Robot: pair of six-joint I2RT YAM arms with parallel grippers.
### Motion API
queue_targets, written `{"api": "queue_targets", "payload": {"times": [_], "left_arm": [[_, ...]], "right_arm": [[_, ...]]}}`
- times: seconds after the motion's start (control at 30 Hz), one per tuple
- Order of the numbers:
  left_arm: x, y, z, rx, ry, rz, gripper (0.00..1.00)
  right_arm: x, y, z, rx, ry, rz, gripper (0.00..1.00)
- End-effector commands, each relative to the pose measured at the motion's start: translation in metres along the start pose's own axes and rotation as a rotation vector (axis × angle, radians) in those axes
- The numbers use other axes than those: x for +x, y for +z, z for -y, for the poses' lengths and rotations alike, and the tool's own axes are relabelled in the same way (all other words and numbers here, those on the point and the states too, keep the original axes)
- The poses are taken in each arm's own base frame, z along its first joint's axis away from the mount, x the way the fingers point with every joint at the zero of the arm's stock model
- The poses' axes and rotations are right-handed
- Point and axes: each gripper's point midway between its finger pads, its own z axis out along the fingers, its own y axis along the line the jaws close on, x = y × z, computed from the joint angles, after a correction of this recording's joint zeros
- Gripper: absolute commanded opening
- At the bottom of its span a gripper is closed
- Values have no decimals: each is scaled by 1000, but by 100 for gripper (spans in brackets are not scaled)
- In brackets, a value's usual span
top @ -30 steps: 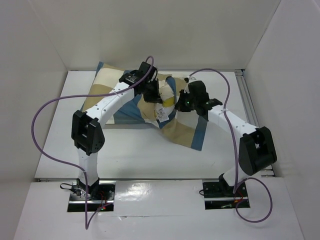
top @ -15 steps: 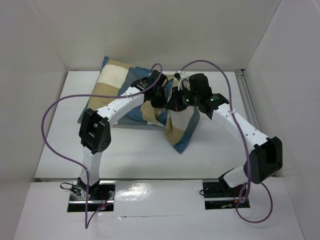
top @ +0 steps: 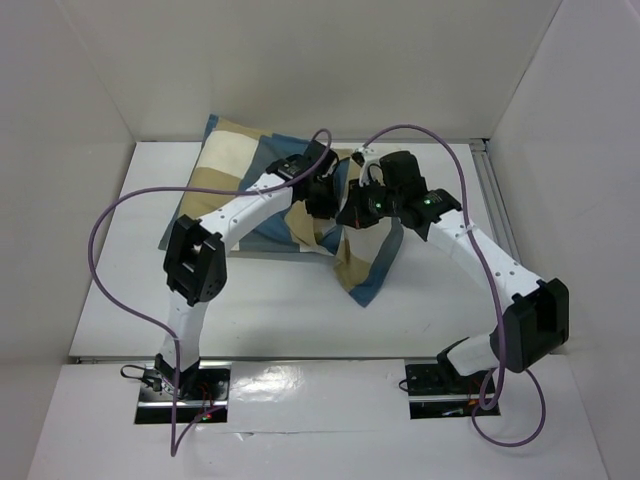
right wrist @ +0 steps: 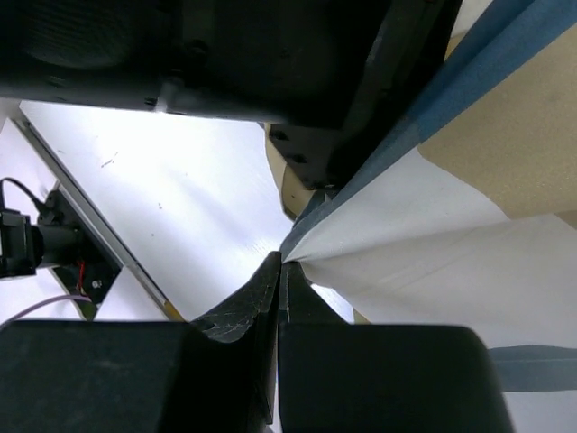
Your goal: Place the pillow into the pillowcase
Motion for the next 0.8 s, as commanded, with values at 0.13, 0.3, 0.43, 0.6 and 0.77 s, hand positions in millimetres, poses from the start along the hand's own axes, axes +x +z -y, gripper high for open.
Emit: {"api": "queue_targets", "payload": {"times": [0.13,0.3,0.43,0.6,0.77], "left_arm": [[-33,-99,40,203,222,79,92],[-15,-119,23,169,231,62,55],[-18,-106,-2,74,232,90,65],[4,-71,-18,2,301,-5,83],[25,-46,-41,-80,313,-82,75]], "right_arm": [[9,-14,-12,-49,-9,-16,0],[11,-6,-3,-40,1,-22,0],[10,0,-3,-51,-1,-21,0],[6,2,-5,-65,5,-15,0],[0,1,-9,-79,5,1,0]]}}
